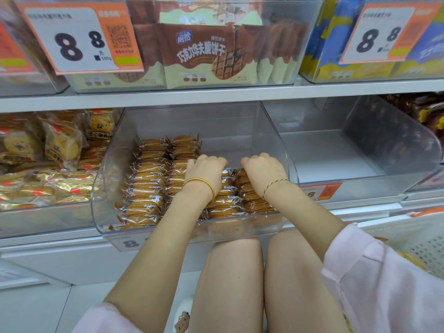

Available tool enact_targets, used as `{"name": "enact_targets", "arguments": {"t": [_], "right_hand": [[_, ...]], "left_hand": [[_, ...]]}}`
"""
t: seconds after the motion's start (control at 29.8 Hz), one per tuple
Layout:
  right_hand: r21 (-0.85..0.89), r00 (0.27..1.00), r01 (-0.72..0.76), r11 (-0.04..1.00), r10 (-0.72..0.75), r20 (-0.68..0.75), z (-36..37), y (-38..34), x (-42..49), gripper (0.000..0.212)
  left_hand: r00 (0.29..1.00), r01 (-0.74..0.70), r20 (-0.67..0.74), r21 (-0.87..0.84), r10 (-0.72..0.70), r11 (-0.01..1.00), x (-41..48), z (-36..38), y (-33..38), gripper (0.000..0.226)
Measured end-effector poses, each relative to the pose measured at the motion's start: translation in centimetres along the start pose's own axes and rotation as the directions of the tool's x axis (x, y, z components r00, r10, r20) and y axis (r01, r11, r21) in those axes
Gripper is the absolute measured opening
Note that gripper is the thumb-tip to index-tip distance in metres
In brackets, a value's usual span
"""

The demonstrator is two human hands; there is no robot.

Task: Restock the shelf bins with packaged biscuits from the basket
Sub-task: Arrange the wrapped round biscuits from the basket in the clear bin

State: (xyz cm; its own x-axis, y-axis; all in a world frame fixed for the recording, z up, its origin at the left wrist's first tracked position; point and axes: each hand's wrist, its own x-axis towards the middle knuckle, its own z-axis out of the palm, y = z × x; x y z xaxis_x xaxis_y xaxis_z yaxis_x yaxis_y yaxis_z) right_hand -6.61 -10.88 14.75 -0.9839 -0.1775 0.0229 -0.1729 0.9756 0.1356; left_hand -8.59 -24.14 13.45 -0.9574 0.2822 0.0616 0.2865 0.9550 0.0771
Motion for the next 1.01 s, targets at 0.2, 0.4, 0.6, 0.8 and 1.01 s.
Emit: {"name": "enact_targets", "arguments": {"t": [0.2,0.4,0.6,0.8,1.01], "right_hand": [[0.068,1.000,-0.023,0.997,0.024,-0.009,-0.9,0.2,-0.2,0.039],[0.453,0.976,0.000,0.891,0.098,-0.193,-2.9,1.4,-5.5,0.056],[0.819,0.887,-0.096,0.566,0.423,-0.188,1.1,6.7,-17.6,0.030],[0.607,0.783,-0.594,0.527,0.550,0.289,11.5,12.8,-24.9,0.030],[0.334,0.520,-0.844,0.420,0.791,0.320,17.3,18.9,-25.3,0.023]], "left_hand": [[0.999,0.021,-0.026,-0.032,-0.022,0.999,-0.2,-0.4,0.3,0.054],[0.990,0.018,-0.131,-0.220,-0.048,0.975,-3.5,-2.5,2.6,0.044],[0.882,-0.441,-0.399,-0.514,0.250,0.735,-8.6,-0.3,10.3,0.031],[0.849,-0.289,0.119,-0.711,0.515,0.641,-8.7,7.0,21.4,0.028],[0.838,-0.150,0.280,-0.706,0.468,0.692,-5.9,12.1,25.6,0.029]]}}
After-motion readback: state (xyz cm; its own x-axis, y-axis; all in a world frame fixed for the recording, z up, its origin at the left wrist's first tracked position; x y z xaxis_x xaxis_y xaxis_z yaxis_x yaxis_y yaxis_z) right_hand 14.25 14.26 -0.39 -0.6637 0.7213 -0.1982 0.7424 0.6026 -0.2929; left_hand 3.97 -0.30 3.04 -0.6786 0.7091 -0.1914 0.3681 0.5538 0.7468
